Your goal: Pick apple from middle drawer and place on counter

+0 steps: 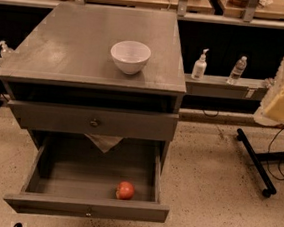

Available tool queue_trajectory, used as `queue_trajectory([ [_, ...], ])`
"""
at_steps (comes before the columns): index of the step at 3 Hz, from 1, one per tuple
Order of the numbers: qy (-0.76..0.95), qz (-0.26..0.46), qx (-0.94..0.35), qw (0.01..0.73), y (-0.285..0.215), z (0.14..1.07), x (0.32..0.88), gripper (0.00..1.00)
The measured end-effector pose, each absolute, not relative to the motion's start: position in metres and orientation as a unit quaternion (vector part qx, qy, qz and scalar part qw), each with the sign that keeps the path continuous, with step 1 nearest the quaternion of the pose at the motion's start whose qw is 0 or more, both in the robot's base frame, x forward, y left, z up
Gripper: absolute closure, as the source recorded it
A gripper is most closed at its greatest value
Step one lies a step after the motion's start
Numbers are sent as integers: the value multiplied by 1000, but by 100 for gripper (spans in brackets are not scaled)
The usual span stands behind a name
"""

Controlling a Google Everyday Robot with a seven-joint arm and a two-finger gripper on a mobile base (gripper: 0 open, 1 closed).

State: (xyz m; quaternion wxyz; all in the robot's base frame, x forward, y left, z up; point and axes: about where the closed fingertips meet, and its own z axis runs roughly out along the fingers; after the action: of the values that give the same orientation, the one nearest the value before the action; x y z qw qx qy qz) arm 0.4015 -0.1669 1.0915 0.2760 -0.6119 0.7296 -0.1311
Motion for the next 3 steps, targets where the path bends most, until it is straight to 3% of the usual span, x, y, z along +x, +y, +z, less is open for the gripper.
queue_trajectory([
  [3, 729, -131, -612, 276, -167, 1091, 401, 0],
])
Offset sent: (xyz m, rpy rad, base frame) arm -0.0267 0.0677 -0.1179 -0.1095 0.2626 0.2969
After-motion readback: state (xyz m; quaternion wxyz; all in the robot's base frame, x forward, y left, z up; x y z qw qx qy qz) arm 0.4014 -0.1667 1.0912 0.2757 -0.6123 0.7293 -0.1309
